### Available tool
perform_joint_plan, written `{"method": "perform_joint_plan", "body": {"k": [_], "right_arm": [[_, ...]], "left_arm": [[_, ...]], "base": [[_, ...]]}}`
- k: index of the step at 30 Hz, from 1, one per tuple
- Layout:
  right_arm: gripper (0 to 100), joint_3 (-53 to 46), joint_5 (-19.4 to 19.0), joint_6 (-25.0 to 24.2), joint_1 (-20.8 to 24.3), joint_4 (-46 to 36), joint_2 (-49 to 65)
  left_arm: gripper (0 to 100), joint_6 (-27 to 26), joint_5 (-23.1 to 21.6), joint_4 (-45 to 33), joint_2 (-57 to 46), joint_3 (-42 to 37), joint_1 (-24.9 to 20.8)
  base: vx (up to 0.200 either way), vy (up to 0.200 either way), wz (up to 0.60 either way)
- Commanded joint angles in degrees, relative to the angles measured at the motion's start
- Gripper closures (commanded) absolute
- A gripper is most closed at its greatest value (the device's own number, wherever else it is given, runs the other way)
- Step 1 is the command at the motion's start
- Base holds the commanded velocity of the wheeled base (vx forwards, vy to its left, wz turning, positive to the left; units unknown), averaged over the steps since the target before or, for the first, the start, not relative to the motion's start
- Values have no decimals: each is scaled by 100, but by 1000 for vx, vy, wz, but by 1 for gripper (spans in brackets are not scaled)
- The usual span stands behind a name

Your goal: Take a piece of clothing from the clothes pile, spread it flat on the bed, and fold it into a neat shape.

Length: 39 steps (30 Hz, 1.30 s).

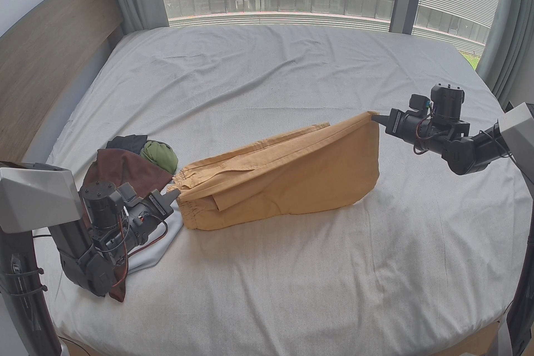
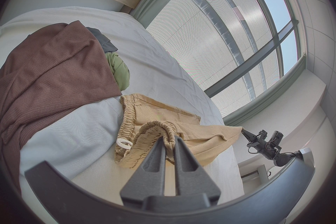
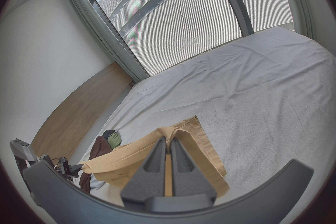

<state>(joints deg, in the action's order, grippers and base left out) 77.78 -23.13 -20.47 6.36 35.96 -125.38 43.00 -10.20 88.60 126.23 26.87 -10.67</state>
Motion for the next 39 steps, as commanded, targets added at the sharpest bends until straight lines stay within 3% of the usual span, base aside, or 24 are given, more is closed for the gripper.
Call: {"method": "perform_joint_plan", "body": {"k": [1, 28, 39], "right_arm": [[100, 431, 1, -1, 14, -125, -373], [100, 2093, 10, -54, 243, -379, -1665], [100, 2673, 10, -142, 207, -353, -2087]], "left_arm": [[100, 51, 18, -1, 68, 73, 3], [100, 112, 590, -89, 683, 961, 109], [100, 121, 590, -80, 947, 1339, 258]], "base": [[0, 0, 0], [0, 0, 0], [0, 0, 0]]}}
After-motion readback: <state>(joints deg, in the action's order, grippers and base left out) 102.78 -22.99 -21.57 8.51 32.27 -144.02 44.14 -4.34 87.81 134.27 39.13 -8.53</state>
